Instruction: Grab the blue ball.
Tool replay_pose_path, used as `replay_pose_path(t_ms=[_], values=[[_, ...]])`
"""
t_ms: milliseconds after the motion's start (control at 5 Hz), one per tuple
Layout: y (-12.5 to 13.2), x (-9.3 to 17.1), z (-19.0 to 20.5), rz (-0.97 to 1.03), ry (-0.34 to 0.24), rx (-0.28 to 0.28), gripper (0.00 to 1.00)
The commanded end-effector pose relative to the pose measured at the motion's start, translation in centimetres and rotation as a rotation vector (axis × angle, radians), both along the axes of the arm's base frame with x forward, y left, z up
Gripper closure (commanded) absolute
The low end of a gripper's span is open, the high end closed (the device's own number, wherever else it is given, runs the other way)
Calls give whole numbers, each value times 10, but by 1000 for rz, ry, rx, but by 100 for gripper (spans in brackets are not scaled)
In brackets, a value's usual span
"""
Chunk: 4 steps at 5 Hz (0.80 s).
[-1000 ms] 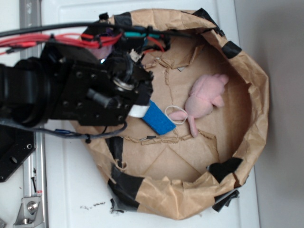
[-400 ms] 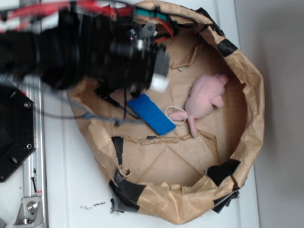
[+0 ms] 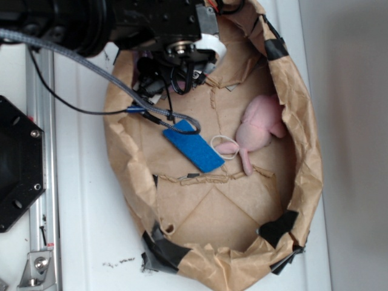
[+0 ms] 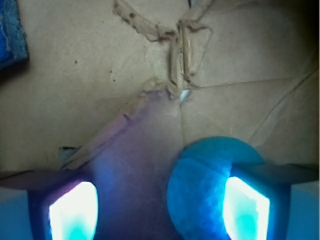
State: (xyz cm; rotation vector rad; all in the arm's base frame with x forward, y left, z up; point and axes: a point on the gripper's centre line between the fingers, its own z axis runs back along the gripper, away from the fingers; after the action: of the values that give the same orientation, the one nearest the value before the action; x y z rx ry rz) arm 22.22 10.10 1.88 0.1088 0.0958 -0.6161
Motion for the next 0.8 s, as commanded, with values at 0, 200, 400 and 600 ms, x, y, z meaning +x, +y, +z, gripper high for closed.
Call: replay_pose_path(t_ms=[0,200,400,600], values=[[-2,-14,-10,2,43,-23,100],[-4,-14,-10,-7,45,-25,100],[-5,-14,-9,-14,44,-21,100],[-7,-13,-8,-23,43,-15,100]])
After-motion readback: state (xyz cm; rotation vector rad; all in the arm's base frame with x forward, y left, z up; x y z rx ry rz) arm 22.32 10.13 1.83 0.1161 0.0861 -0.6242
